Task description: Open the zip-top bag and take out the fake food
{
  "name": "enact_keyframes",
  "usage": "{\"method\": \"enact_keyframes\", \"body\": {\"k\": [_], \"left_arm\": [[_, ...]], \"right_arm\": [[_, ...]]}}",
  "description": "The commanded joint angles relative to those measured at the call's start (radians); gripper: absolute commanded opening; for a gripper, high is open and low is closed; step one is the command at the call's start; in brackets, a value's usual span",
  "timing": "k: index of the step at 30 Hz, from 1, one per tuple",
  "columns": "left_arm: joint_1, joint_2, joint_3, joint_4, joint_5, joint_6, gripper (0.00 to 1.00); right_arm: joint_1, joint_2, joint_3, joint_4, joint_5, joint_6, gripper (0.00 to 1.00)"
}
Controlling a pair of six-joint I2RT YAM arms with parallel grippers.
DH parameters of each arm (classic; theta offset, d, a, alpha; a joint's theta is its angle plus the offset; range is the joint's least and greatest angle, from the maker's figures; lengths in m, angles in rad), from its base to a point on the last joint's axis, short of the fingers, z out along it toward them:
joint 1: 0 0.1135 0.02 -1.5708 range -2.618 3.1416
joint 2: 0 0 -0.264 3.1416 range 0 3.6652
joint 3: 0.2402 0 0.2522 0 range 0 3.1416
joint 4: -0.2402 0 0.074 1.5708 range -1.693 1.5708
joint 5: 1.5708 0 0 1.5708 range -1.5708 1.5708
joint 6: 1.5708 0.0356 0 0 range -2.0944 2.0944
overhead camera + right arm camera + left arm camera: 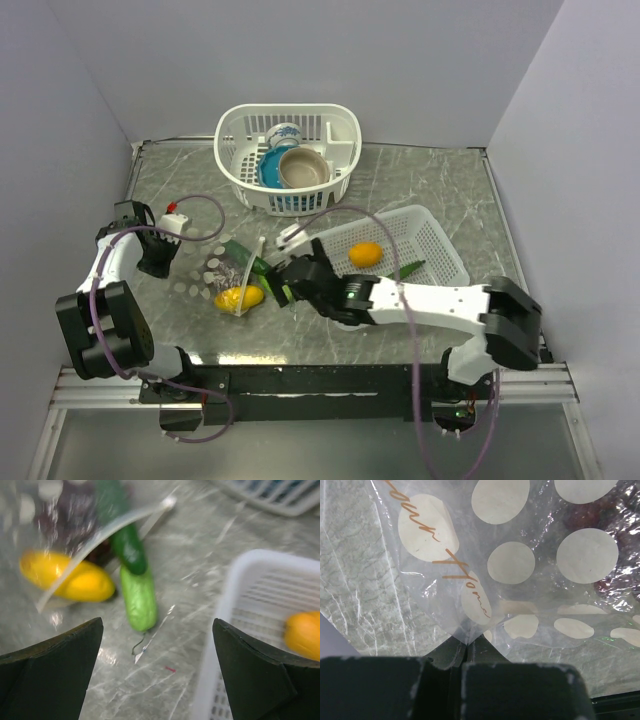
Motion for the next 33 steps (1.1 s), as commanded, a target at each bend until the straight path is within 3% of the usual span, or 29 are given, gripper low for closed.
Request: {"method": "enact_keyframes", "body": {"k": [1, 12, 16, 20, 23, 26, 27, 28, 33], "left_arm": [[-0.002, -0.025, 0.017, -0.013, 0.014, 0.003, 0.01], [-0.001, -0.035, 0.010, -0.011, 0.014, 0.015, 0.01], [-0.001, -0.054, -0.006, -0.011, -0.001, 0.028, 0.01], [-0.001, -0.063, -0.003, -0.018, -0.003, 0.032, 0.01], [-0.001, -0.061, 0.007, -0.027, 0.009, 0.028, 0.01], [-0.001, -0.061, 0.013, -0.030, 0.014, 0.022, 0.01], [-0.001, -0.063, 0.013, -0.030, 0.014, 0.022, 0.01], [-0.002, -0.064, 0.013, -0.030, 0.014, 0.022, 0.01], [-0.002, -0.067, 0.007, -0.030, -0.001, 0.029, 0.01]], "right_arm": [[-0.005, 0.162, 0.044, 0.101, -0.179, -0.147, 0.97], [-0.036, 0.394, 0.183, 0.084, -0.216, -0.141, 0.87], [-0.051, 0.429, 0.164, 0.093, -0.236, -0.118, 0.67], [-0.056, 0.409, 0.115, 0.112, -0.252, -0.095, 0.59], [-0.054, 0.377, 0.087, 0.115, -0.244, -0.083, 0.47], [-0.054, 0.310, 0.074, 0.101, -0.212, -0.078, 0.23], [-0.056, 0.256, 0.074, 0.095, -0.198, -0.076, 0.09], [-0.056, 0.222, 0.069, 0.086, -0.186, -0.075, 0.04], [-0.113, 0.011, 0.040, 0.043, -0.115, -0.043, 0.01]]}}
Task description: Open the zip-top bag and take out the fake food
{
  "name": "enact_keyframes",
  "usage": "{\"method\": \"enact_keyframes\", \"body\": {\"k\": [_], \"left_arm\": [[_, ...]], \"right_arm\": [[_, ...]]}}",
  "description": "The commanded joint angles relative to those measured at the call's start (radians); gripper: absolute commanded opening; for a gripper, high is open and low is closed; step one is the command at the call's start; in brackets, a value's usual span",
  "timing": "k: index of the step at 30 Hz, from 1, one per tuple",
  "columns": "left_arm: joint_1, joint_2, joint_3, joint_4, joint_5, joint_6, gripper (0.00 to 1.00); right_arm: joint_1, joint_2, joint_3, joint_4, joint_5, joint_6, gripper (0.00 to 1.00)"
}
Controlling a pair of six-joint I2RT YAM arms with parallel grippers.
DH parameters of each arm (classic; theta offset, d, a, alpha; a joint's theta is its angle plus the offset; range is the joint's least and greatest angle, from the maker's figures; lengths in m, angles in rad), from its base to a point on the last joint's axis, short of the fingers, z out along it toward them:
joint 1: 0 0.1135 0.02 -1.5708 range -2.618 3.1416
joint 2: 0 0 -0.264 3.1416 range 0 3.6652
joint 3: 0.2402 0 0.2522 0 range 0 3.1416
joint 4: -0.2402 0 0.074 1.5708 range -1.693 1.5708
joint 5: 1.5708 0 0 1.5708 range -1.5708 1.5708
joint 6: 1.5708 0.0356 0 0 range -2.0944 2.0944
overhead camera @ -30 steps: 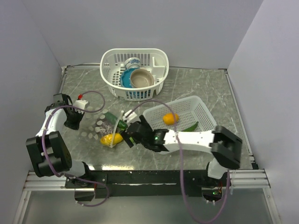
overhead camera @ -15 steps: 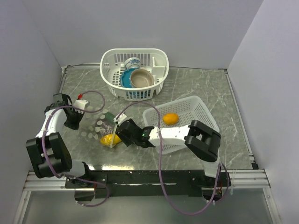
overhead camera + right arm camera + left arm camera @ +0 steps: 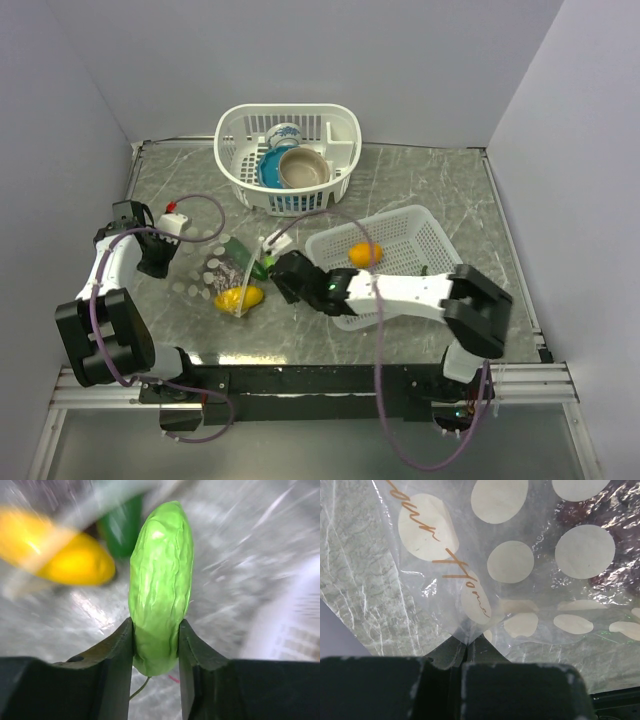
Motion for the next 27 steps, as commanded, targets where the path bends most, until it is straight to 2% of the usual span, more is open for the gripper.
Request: {"method": "enact_keyframes", "body": {"k": [1, 3, 8, 11, 12, 13, 14, 16, 22, 25, 26, 27], "left_arm": [[-0.001, -0.030, 0.005, -0.012, 0.002, 0.011, 0.01], [-0.002, -0.033, 0.005, -0.012, 0.005, 0.012, 0.01], [-0.002, -0.031, -0.003, -0.003, -0.001, 0.015, 0.01], [-0.002, -0.024, -0.016, 0.008, -0.008, 0.018, 0.01], [-0.001, -0.024, -0.018, 0.009, -0.009, 0.018, 0.01], [-0.001, -0.021, -0.016, 0.009, -0.010, 0.018, 0.01], [-0.001, -0.017, -0.015, 0.008, -0.007, 0.017, 0.01], [-0.001, -0.019, -0.012, 0.006, -0.005, 0.015, 0.01], [-0.001, -0.021, -0.010, 0.005, 0.001, 0.011, 0.01], [-0.001, -0.013, -0.007, -0.005, 0.005, 0.006, 0.01], [-0.002, -0.017, -0.004, -0.005, 0.007, 0.009, 0.01], [-0.001, -0.020, -0.006, -0.003, 0.002, 0.012, 0.01]], "right_arm": [[-0.073, -0.225, -0.028, -0.009, 0.084, 0.077, 0.01], [-0.136, -0.295, -0.069, -0.018, 0.093, 0.123, 0.00], [-0.227, -0.346, -0.199, -0.165, 0.301, 0.334, 0.00], [-0.248, -0.323, -0.232, -0.242, 0.376, 0.386, 0.32], [-0.250, -0.304, -0.223, -0.259, 0.398, 0.400, 0.51], [-0.250, -0.296, -0.212, -0.282, 0.409, 0.397, 0.64], [-0.250, -0.287, -0.200, -0.286, 0.415, 0.391, 0.86], [-0.241, -0.290, -0.149, -0.274, 0.407, 0.363, 0.98], [-0.130, -0.251, 0.038, -0.117, 0.375, 0.184, 1.00], [-0.057, -0.138, 0.130, -0.058, 0.328, 0.092, 0.88], [-0.041, -0.077, 0.150, -0.046, 0.306, 0.075, 0.79], [-0.040, -0.049, 0.177, -0.040, 0.283, 0.050, 0.74]]}}
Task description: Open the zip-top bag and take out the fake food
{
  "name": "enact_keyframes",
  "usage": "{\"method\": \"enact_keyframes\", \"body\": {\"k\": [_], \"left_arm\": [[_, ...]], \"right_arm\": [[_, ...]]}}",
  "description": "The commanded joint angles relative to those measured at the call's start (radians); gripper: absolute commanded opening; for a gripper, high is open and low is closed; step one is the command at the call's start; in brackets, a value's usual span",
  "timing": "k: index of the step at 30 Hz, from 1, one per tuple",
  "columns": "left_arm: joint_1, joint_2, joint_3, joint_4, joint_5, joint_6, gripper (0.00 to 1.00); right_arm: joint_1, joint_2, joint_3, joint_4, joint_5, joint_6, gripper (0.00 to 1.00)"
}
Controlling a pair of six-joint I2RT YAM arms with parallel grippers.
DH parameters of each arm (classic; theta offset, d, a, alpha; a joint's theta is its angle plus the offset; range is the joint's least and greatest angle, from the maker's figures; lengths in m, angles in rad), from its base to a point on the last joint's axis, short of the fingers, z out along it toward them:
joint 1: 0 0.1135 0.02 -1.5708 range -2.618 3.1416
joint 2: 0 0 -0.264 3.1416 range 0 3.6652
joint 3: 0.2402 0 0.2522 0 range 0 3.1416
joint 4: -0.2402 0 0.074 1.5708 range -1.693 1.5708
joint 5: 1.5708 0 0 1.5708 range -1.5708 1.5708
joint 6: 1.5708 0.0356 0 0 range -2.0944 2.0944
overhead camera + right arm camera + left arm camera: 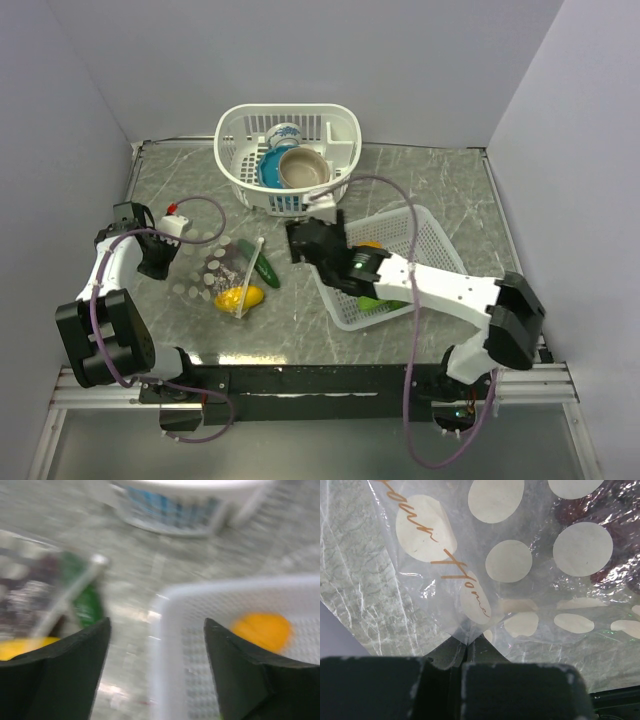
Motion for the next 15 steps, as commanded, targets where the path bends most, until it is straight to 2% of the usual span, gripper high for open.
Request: {"method": "enact_keyframes", "body": {"k": [1, 2, 3, 6, 15], "left_arm": [[-0.002, -0.019, 0.009, -0.003, 0.004, 0.007, 0.01], [-0.001, -0.022, 0.012, -0.003, 0.006, 0.007, 0.01], [-0.001, -0.025, 0.014, -0.007, 0.009, 0.010, 0.01], [-0.001, -0.023, 0.022, -0.014, 0.018, 0.014, 0.01], [-0.001, -0.014, 0.012, -0.003, 0.015, 0.021, 0.01]], "right_arm": [[0.046, 0.161, 0.099, 0.116, -0.114, -0.136, 0.70], [0.046, 0.214, 0.113, 0.119, -0.137, -0.142, 0.61], [0.045, 0.242, 0.136, 0.124, -0.162, -0.156, 0.57], [0.048, 0.356, 0.206, 0.104, -0.237, -0.153, 0.57], [0.048, 0.494, 0.243, 0.113, -0.320, -0.132, 0.73]]}}
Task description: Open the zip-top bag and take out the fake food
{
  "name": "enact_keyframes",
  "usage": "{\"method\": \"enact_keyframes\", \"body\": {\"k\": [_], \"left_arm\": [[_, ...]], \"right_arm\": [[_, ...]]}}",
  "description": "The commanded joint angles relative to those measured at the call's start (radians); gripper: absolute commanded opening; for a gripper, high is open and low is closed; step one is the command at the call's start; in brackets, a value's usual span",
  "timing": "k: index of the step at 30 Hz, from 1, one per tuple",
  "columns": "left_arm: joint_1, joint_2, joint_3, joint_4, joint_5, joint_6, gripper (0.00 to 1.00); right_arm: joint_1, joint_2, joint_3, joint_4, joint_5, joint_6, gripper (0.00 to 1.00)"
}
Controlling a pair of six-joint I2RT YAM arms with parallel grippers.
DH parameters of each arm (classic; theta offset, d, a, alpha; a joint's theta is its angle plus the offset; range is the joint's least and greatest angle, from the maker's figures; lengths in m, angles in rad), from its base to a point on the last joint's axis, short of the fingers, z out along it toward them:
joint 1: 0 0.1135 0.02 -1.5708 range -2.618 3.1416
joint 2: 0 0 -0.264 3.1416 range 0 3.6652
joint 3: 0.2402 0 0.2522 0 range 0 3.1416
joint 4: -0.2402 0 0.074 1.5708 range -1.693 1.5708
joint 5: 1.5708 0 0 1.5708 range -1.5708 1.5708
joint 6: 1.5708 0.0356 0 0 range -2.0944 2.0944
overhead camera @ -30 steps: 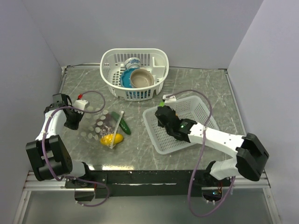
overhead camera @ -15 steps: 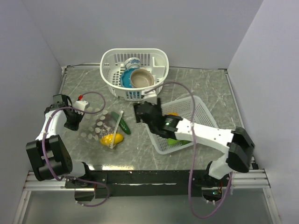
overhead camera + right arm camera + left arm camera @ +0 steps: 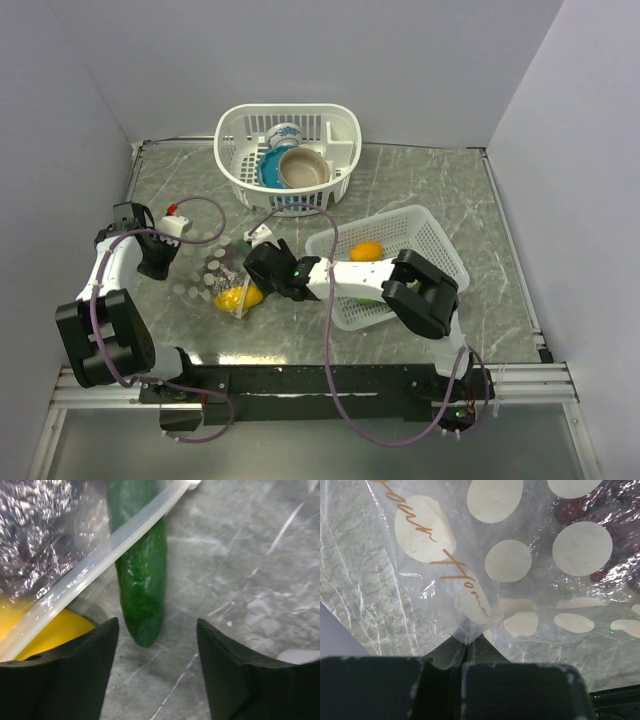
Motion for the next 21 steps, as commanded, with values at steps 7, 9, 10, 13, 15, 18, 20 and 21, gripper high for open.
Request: {"method": "enact_keyframes", "body": {"k": [7, 9, 10, 13, 15, 18, 20, 21], "left_arm": [[-0.001, -0.014, 0.009, -0.002, 0.022, 0.017, 0.01], [-0.002, -0.017, 0.005, -0.004, 0.019, 0.019, 0.01], [-0.001, -0.019, 0.005, -0.004, 0.019, 0.023, 0.01], [-0.001, -0.029, -0.006, 0.010, 0.000, 0.019, 0.01], [-0.001, -0.035, -0.014, 0.018, -0.010, 0.016, 0.01], [-0.001, -0.031, -0.017, 0.016, -0.010, 0.020, 0.01], [-0.001, -0.020, -0.015, 0.018, -0.007, 0.016, 0.01], [-0.002, -0.019, -0.018, 0.021, -0.007, 0.013, 0.01]], "right_arm": [[-0.005, 0.084, 0.103, 0.036, -0.068, 0.001, 0.70], [-0.005, 0.106, 0.103, 0.042, -0.071, 0.006, 0.61], [-0.007, 0.110, 0.102, 0.049, -0.077, 0.009, 0.58], [-0.010, 0.098, 0.065, 0.062, -0.059, 0.038, 0.38], [-0.008, 0.028, -0.013, 0.091, -0.038, 0.059, 0.27], [-0.008, -0.098, -0.091, 0.093, 0.002, 0.082, 0.12], [-0.005, -0.212, -0.146, 0.062, 0.027, 0.092, 0.08], [-0.007, -0.256, -0.168, 0.054, 0.030, 0.098, 0.08]]}}
